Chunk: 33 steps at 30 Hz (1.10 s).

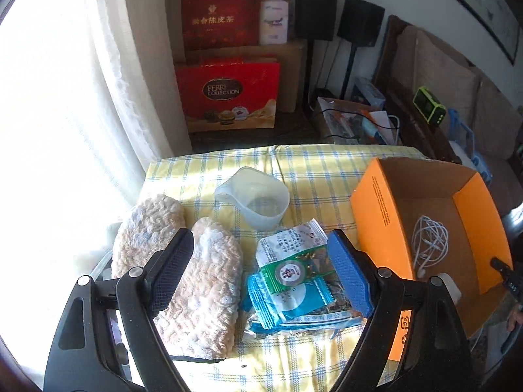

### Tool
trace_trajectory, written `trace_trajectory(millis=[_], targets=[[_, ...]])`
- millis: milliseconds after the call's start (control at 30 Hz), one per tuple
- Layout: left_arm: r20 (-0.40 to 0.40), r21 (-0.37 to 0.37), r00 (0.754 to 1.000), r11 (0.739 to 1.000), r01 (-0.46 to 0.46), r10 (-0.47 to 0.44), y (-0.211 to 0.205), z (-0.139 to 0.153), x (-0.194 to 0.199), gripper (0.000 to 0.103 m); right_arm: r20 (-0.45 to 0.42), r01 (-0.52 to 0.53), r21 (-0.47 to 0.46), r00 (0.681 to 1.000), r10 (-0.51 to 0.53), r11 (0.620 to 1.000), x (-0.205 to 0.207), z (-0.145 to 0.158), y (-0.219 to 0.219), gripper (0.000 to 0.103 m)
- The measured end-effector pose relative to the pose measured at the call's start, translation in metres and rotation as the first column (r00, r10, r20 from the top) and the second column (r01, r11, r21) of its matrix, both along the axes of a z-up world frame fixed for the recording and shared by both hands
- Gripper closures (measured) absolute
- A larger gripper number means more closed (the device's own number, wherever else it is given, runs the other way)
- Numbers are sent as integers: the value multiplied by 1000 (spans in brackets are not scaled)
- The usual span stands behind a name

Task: Organize objects
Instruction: 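Return the left tool to the table and grasp the green-white medicine packet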

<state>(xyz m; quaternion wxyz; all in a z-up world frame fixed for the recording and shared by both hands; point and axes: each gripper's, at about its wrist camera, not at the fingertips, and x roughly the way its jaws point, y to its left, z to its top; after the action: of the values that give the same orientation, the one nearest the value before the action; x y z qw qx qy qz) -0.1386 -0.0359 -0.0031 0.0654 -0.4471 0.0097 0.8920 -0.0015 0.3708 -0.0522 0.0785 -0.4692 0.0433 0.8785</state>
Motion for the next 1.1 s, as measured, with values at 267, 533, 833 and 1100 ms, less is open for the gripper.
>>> trace_trajectory(millis=[267,533,833,1100], targets=[[96,36,994,997,-64,61,-42,-38,-12,21,3,1,4,1000,-1,1000,-1,0,0,92],[159,93,987,996,1,-15,-19,-61,-12,21,4,1,4,1000,-1,1000,-1,0,0,92],[186,75,980,996,51,-65,26,-68,-28,21,7,3,11,1000,-3,1000,0,-1,-2,92],[236,24,967,995,97,-100,60,-83,-40,21,8,4,11,1000,-4,1000,0,-1,-2,91]])
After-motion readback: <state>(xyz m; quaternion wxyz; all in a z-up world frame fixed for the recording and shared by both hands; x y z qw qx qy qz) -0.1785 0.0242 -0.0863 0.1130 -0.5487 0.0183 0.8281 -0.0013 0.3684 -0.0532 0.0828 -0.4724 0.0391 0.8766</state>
